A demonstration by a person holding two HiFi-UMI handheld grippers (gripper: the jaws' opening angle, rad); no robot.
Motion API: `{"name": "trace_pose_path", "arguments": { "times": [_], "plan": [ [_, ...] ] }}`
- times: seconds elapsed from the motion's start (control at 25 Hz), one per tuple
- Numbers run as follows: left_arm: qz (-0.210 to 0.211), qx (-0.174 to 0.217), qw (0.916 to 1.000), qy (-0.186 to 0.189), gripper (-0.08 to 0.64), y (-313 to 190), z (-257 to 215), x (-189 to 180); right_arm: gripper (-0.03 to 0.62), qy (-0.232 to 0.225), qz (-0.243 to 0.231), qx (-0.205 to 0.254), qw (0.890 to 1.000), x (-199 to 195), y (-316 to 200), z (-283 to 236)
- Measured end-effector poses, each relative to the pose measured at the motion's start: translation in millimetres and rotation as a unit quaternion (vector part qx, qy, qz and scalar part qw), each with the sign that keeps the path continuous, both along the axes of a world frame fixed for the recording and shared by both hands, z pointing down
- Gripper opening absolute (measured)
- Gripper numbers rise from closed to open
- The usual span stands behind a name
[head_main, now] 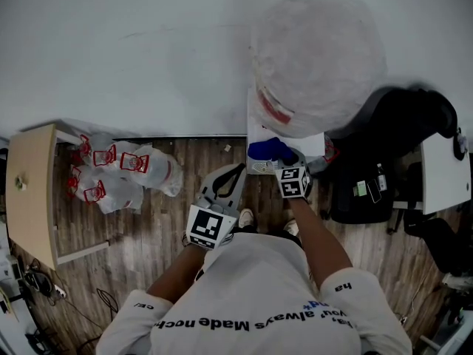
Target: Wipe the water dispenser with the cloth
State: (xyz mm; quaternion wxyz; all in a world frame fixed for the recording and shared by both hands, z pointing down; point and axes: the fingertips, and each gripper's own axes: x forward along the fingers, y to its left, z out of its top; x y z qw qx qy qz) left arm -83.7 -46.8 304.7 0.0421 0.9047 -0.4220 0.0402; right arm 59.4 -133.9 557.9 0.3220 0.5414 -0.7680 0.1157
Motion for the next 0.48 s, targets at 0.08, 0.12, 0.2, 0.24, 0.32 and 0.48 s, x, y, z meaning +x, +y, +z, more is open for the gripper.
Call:
{"name": "trace_pose_path", "arguments": {
  "times": [0.08,0.12,0.2,0.24,0.32,0.48],
  "plan": [
    [0.002,0.001,1.0000,0.001,0.020,0,-1,2,0.084,-0.018,0.003,0.003,1.000,0,3,-9],
    [0.003,0.001,1.0000,0.001,0.018,0,-1,4,0.084,-0.030,0.004,0.013,0.999,0,3,-17],
    [0.005,0.001,1.0000,0.003,0.018,-1,-1,7,0.084,-0.041,0.011,0.034,0.999,7,2,-30],
    [0.006,0.001,1.0000,0.004,0.018,-2,-1,9,0.084,-0.040,0.017,0.039,0.998,14,1,-32],
    [0.007,0.001,1.0000,0.005,0.018,-3,0,12,0.084,-0.033,0.033,0.044,0.998,31,-4,-32],
    [0.010,0.001,0.9999,0.006,0.019,-5,-1,16,0.084,-0.023,0.059,0.037,0.997,61,-16,-34]
  ]
}}
